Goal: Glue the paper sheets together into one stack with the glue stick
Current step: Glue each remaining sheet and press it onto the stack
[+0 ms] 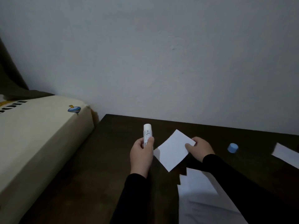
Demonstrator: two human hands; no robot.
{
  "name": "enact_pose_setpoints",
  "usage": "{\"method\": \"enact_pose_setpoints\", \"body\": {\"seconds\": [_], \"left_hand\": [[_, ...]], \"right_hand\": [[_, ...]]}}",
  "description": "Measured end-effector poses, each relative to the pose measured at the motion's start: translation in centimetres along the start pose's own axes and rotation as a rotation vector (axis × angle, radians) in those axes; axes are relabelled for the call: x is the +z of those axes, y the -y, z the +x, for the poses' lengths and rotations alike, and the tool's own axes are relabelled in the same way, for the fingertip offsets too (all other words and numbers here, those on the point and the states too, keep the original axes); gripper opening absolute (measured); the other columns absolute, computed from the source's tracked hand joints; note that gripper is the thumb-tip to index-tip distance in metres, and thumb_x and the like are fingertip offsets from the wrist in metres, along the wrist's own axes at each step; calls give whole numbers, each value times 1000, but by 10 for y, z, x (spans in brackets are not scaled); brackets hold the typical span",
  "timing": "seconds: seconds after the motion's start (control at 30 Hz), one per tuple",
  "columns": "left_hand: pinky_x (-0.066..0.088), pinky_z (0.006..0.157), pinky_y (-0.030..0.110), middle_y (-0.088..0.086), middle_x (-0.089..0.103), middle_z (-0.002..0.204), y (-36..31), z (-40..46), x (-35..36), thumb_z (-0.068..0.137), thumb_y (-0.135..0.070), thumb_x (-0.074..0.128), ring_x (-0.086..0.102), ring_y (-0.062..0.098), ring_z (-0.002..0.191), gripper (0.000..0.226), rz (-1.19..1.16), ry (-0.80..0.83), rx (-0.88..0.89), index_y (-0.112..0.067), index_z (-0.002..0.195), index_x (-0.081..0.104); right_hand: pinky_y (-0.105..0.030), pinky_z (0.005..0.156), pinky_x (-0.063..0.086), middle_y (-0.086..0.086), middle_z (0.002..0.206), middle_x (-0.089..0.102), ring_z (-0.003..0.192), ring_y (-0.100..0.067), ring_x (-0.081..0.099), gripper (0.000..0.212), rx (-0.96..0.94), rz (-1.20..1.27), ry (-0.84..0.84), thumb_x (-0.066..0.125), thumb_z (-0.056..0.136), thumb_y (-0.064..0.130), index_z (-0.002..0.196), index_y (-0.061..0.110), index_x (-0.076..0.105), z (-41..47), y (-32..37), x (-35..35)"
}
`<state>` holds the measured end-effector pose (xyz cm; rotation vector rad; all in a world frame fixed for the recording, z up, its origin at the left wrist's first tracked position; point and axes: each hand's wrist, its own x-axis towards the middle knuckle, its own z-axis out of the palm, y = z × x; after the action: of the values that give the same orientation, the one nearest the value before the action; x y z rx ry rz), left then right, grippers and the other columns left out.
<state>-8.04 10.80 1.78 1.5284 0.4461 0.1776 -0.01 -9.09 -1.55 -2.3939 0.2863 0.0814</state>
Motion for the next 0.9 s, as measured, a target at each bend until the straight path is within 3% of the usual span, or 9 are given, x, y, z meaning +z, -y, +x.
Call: {"method": "enact_pose_setpoints", "body": {"seconds": [0.17,0.27,0.4,0.57,0.63,0.7,0.8,0.9], "left_hand": [[51,87,33,-15,53,97,5,-7,33,93,-39,57,54,8,95,33,55,101,20,-25,122,54],[51,84,31,-16,53,97,9,-10,46,92,-38,59,54,6,93,25,82,149,37,-30,114,51],[53,78,30,-6,59,99,16,-13,57,88,-38,65,59,11,90,26,97,169,26,-26,109,55],[50,66,27,2,64,104,22,-15,67,81,-37,73,60,15,82,30,18,190,-20,-27,106,60],[49,66,27,3,63,109,22,-13,71,79,-36,75,59,17,86,33,-30,209,-59,-29,109,62],[48,69,29,2,62,110,21,-12,75,78,-36,76,57,19,88,36,-58,230,-86,-30,111,63],[47,70,28,3,65,102,21,-13,86,78,-36,76,55,17,81,34,-98,257,-110,-25,109,67],[50,69,30,5,68,88,23,-13,98,81,-43,71,57,14,70,40,-167,284,-201,-13,108,67]], "right_hand": [[-40,94,47,1,87,61,85,-13,58,19,137,-170,17,53,94,39,94,21,59,-1,-47,-28],[-41,101,40,2,82,61,80,-12,57,25,143,-255,-2,50,95,43,90,20,60,-5,-68,-34],[-40,100,32,2,68,56,71,-14,57,40,26,-409,-73,41,97,49,75,20,58,-14,-88,-31],[-32,89,28,-3,64,50,66,-14,51,54,-206,-351,-81,35,99,51,64,14,54,-15,-106,-41],[-32,89,32,-3,68,53,66,-10,47,51,-298,-377,-114,38,98,49,68,12,57,-14,-112,-46],[-33,88,38,3,74,51,71,-8,44,35,-353,-339,-138,45,95,44,74,18,55,-14,-117,-48],[-35,91,35,12,98,51,93,-8,45,10,-488,-307,-105,51,90,37,94,28,54,-18,-123,-46],[-34,100,23,17,134,44,126,-6,32,39,-542,-339,14,43,89,37,126,34,52,-19,-125,-48]]}}
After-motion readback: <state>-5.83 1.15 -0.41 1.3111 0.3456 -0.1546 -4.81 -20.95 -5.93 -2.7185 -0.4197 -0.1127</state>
